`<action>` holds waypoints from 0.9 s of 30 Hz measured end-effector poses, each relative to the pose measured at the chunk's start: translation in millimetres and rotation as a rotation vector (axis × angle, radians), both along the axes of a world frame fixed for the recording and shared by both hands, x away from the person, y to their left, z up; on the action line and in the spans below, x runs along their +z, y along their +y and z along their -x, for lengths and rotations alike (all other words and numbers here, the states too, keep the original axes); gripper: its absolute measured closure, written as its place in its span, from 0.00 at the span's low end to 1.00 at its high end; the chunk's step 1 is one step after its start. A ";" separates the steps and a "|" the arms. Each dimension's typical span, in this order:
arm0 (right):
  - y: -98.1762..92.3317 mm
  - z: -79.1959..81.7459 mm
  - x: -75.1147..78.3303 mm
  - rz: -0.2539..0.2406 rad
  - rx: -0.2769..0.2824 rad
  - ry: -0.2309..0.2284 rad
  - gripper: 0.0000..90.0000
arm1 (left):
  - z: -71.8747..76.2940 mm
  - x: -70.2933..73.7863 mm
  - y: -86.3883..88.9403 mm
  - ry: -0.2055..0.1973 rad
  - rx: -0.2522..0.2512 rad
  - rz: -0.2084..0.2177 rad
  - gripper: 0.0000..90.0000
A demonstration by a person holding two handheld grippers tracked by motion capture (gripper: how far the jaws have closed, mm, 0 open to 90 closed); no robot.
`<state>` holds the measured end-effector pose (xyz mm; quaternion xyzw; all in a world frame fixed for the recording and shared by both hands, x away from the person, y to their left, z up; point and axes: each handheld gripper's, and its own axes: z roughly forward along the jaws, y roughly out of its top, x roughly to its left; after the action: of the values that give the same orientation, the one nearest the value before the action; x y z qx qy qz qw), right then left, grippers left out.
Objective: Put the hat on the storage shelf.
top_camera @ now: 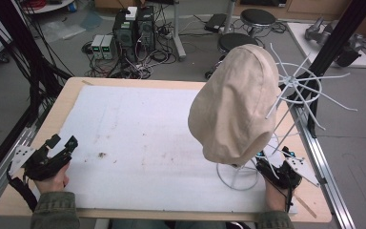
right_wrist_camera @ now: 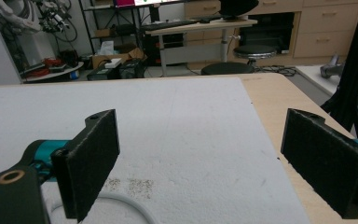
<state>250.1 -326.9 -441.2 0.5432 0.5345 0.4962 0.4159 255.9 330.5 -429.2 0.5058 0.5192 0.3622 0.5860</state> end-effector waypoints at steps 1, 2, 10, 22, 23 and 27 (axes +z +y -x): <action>0.5 0.1 0.2 0.001 -0.001 0.003 0.12 | -0.3 -0.1 0.2 0.010 0.027 -0.004 0.30; 0.6 -0.1 0.0 0.005 0.001 -0.002 0.12 | -0.1 -0.3 0.2 0.015 0.056 -0.012 0.29; 1.9 0.5 0.3 0.008 -0.004 0.001 0.12 | 6.6 1.5 0.9 0.024 0.298 -0.098 0.28; 2.0 -0.6 -0.7 0.015 0.002 0.017 0.12 | 5.9 -0.4 4.0 0.048 0.324 -0.082 0.29; 2.1 -0.8 -0.8 0.015 0.000 0.018 0.12 | 6.2 -0.2 4.0 0.044 0.327 -0.085 0.29; 2.0 -0.8 -1.0 0.010 -0.002 0.021 0.12 | 5.9 -0.5 3.8 0.046 0.321 -0.085 0.29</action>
<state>250.9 -324.9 -442.3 0.5468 0.5407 0.4874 0.4136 250.0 334.4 -429.7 0.4488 0.5909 0.4610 0.4868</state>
